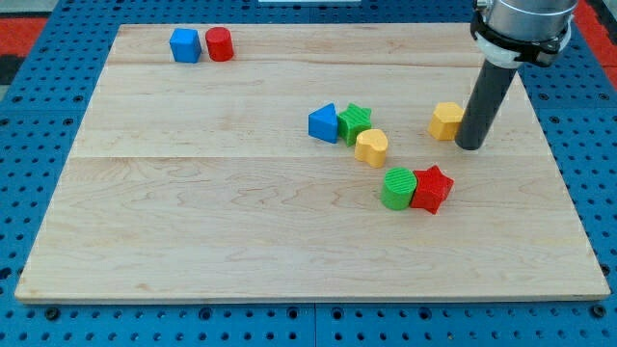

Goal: Slide the yellow hexagon towards the red star

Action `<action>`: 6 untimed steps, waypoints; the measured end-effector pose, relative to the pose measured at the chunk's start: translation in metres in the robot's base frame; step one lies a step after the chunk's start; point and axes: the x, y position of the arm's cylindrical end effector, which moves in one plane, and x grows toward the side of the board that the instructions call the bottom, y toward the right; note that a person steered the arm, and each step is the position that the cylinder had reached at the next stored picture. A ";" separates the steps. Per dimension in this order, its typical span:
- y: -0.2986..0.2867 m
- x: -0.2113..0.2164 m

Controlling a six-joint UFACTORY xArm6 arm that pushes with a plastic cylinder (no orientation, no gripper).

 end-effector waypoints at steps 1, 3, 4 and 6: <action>-0.021 -0.024; -0.092 -0.061; -0.090 -0.115; -0.032 -0.117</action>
